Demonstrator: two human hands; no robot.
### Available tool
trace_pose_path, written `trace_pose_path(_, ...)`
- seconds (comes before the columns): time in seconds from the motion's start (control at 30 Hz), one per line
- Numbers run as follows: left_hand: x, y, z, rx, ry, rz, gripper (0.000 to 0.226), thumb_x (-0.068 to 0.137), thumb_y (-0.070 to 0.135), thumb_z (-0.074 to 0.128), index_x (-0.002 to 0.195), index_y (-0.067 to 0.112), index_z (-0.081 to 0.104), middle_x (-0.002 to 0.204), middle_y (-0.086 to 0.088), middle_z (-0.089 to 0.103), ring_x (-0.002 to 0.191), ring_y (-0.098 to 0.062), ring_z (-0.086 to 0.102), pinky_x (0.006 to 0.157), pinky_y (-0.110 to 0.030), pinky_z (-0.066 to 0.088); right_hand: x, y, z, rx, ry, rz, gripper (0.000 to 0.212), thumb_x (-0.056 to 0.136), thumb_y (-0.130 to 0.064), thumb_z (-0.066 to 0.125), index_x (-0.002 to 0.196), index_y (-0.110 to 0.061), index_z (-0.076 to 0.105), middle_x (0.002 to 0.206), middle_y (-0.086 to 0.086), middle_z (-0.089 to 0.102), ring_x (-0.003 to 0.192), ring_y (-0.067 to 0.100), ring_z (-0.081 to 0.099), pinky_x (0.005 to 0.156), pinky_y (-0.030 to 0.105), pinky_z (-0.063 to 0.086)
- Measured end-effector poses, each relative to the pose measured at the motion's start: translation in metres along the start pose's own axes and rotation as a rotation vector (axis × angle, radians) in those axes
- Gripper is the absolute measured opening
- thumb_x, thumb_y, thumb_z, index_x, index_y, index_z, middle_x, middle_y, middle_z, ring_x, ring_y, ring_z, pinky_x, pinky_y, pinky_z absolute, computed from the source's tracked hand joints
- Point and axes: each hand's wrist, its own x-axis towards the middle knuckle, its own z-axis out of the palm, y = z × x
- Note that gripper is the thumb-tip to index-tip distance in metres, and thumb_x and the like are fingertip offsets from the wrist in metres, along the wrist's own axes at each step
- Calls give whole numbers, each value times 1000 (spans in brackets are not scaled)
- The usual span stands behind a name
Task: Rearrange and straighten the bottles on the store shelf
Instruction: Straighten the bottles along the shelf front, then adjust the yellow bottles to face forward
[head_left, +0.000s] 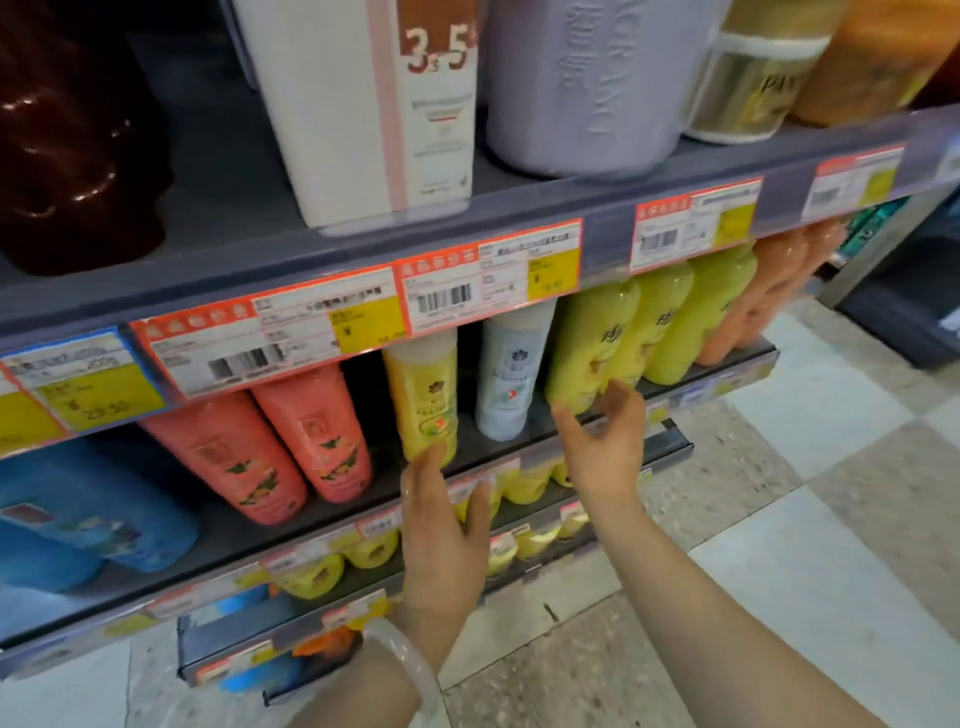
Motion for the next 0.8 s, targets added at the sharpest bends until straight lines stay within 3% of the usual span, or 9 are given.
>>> trace_pose_path(0.2, 12, 28, 48, -176, 117, -162, 58, 86, 13, 60, 137, 2, 35, 139, -16, 41, 127, -26, 44, 100, -28, 33, 38, 11, 0, -20, -42, 43, 81, 72, -31, 76, 136, -8, 32, 135, 8, 45, 125, 22, 44, 104, 32, 37)
trace_pose_path(0.3, 10, 26, 61, -166, 80, -181, 57, 86, 14, 60, 136, 3, 36, 138, -16, 42, 127, -27, 45, 103, -36, 38, 47, 17, 6, 9, -1, 31, 74, 69, -33, 77, 130, -10, 40, 126, 8, 51, 116, 23, 49, 98, 34, 42)
trace_pose_path(0.4, 8, 22, 64, -150, 62, -189, 55, 87, 18, 59, 136, 6, 37, 135, -12, 44, 123, -22, 46, 101, -34, 38, 53, 21, 12, -12, 55, 6, 63, 68, -33, 76, 118, -8, 47, 114, 12, 54, 105, 27, 53, 90, 42, 47)
trace_pose_path(0.57, 4, 20, 66, -141, 43, -196, 53, 88, 18, 57, 135, 6, 37, 134, -12, 45, 111, -9, 41, 97, -30, 37, 55, 20, 14, -107, 66, -62, 61, 68, -32, 77, 115, -6, 48, 111, 12, 52, 102, 28, 53, 79, 31, 41)
trace_pose_path(0.8, 3, 17, 71, -123, 59, -212, 52, 87, 15, 58, 134, 4, 39, 130, -15, 48, 113, -15, 47, 92, -28, 37, 52, 19, 12, -133, -14, -61, 64, 66, -33, 79, 116, -8, 46, 115, 11, 53, 106, 27, 53, 86, 39, 48)
